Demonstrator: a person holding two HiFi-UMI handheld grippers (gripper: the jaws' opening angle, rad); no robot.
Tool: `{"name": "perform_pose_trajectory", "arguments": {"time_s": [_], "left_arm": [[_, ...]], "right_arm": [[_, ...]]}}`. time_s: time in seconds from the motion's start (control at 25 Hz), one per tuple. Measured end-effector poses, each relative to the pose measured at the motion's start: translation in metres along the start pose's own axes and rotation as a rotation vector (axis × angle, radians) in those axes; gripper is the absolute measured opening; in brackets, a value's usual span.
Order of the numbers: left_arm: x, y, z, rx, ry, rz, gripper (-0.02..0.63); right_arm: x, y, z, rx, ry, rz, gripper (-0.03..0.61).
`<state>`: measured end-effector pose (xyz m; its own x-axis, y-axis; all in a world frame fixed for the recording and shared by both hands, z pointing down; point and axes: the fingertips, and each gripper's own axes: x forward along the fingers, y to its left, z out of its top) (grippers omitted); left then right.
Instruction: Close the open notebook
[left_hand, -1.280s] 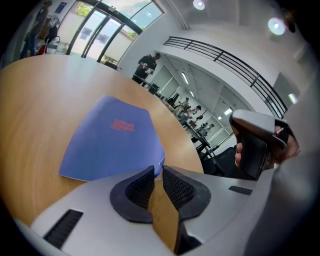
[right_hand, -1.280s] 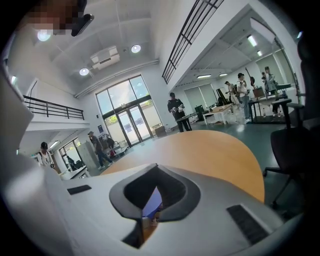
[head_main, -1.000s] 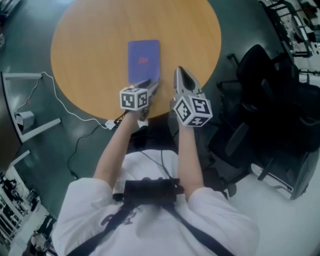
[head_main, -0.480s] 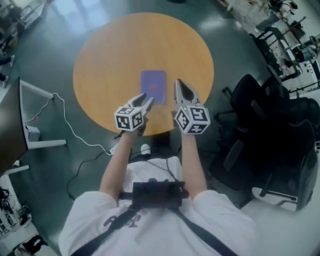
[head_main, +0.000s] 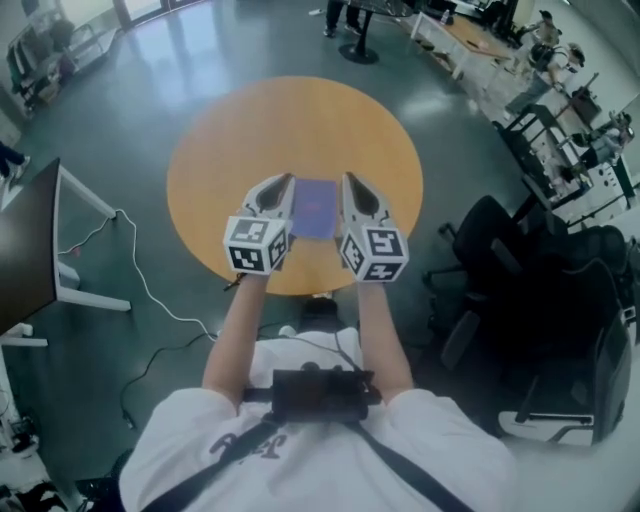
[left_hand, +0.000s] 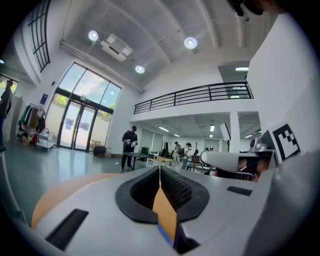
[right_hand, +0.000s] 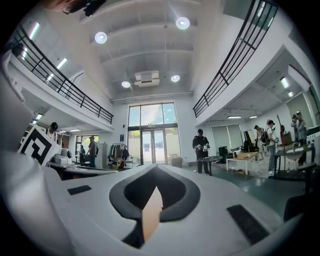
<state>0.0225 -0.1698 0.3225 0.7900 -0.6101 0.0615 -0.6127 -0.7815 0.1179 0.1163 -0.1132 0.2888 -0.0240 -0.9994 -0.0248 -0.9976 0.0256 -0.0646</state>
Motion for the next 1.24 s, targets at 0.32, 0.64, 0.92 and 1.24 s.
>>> {"name": "perform_pose_trajectory", "arguments": {"time_s": [0.32, 0.64, 0.92, 1.24], "left_arm": [[-0.012, -0.007, 0.02, 0.037, -0.013, 0.024, 0.014], [-0.014, -0.018, 0.026, 0.046, -0.028, 0.013, 0.014], [-0.01, -0.014, 0.031, 0.076, -0.042, 0.043, 0.014], [0.015, -0.005, 0.029, 0.078, -0.027, -0.008, 0.014]], "right_arm": [[-0.007, 0.02, 0.016, -0.025, -0.025, 0.034, 0.017], [-0.005, 0.02, 0.025, -0.024, -0.045, 0.046, 0.017], [0.005, 0.021, 0.025, -0.026, -0.058, 0.086, 0.017], [0.034, 0.004, 0.015, 0.009, -0.043, 0.051, 0.017]]}}
